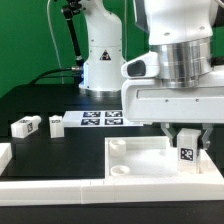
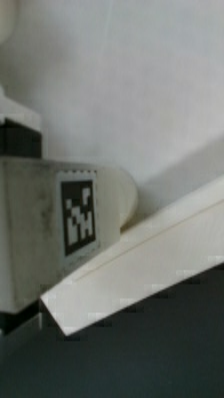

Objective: Assemble square table

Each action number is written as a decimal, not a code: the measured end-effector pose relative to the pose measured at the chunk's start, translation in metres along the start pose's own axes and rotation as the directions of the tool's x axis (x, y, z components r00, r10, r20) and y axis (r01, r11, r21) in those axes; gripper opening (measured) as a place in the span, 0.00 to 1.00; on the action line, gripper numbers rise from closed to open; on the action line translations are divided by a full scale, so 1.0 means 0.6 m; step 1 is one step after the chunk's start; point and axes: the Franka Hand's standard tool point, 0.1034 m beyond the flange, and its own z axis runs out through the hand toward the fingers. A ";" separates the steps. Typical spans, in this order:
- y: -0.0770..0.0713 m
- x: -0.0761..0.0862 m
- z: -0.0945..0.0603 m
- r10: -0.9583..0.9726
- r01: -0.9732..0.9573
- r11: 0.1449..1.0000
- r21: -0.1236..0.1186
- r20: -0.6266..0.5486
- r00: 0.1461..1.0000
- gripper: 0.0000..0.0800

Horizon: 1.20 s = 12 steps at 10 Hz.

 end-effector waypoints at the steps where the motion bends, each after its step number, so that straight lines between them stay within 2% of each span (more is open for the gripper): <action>1: 0.000 -0.003 0.001 0.194 -0.194 0.981 0.007 0.011 0.981 0.37; 3: 0.000 -0.004 0.002 0.459 -0.460 0.888 0.021 0.054 0.887 0.37; 7: -0.002 -0.006 0.003 0.652 -0.654 0.757 0.010 0.065 0.756 0.37; 8: -0.001 -0.003 0.003 0.764 -0.768 0.640 0.006 0.093 0.638 0.37; 9: -0.001 -0.004 0.004 0.823 -0.827 0.562 -0.003 0.105 0.558 0.37; 12: -0.003 -0.005 0.004 0.902 -0.907 0.420 -0.018 0.115 0.415 0.37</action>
Offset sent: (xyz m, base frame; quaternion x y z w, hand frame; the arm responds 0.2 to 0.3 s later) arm 0.0000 0.0000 0.0000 0.0000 0.0000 0.1938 0.9810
